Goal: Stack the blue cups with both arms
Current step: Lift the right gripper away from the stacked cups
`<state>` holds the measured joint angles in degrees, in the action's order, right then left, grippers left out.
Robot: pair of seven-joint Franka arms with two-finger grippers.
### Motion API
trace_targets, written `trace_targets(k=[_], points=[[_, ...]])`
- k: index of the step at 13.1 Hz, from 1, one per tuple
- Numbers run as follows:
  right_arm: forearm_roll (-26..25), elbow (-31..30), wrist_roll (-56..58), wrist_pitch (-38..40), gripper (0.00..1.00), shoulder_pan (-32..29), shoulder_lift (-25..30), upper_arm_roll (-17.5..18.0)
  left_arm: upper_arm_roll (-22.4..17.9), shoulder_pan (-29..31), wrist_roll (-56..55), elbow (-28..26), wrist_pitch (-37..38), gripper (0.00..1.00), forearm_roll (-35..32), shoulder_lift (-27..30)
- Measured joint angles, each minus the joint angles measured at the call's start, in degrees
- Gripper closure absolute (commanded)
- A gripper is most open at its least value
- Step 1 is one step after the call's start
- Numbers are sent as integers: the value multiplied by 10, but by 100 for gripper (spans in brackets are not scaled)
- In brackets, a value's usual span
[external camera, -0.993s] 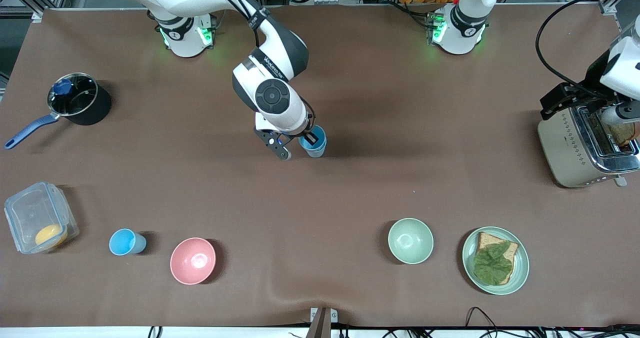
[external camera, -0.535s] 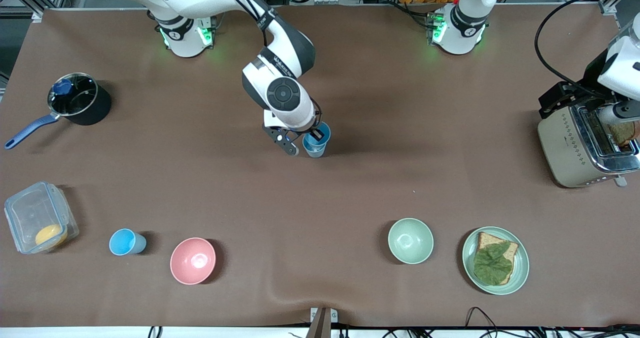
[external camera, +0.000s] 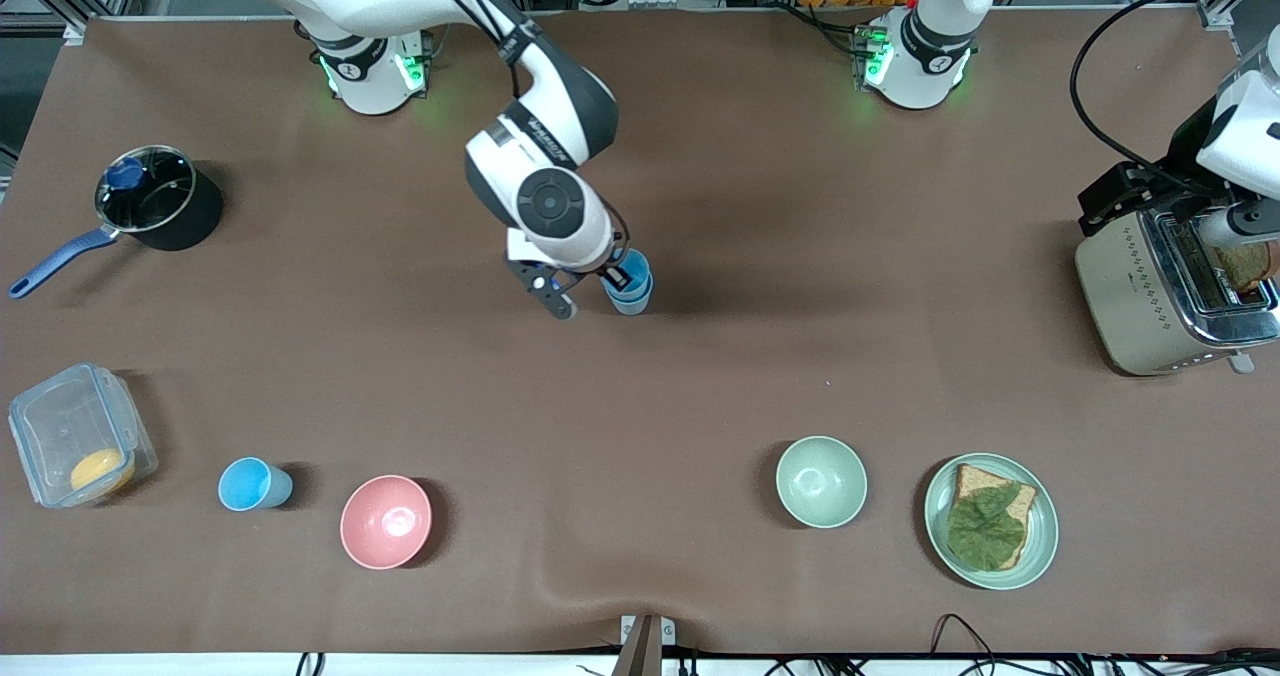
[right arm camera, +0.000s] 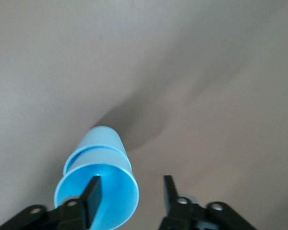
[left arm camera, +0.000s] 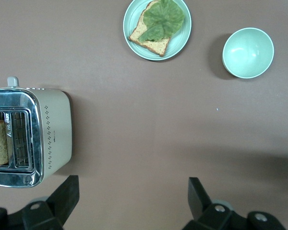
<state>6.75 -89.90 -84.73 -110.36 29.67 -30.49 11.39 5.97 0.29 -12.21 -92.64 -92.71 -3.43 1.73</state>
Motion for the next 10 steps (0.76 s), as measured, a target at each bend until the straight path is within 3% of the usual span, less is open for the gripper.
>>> trace_targets(k=[3,6,10], points=[[0,35,139,123,0,-67,40,-2,-1,0,0,6,0,0,0,-3],[-11,28,333,207,0,-164,61,-8,-2,1,0,11,0,0,0,-4],[-71,-36,559,203,0,-285,70,-9,-3,1,0,22,17,0,0,-5]])
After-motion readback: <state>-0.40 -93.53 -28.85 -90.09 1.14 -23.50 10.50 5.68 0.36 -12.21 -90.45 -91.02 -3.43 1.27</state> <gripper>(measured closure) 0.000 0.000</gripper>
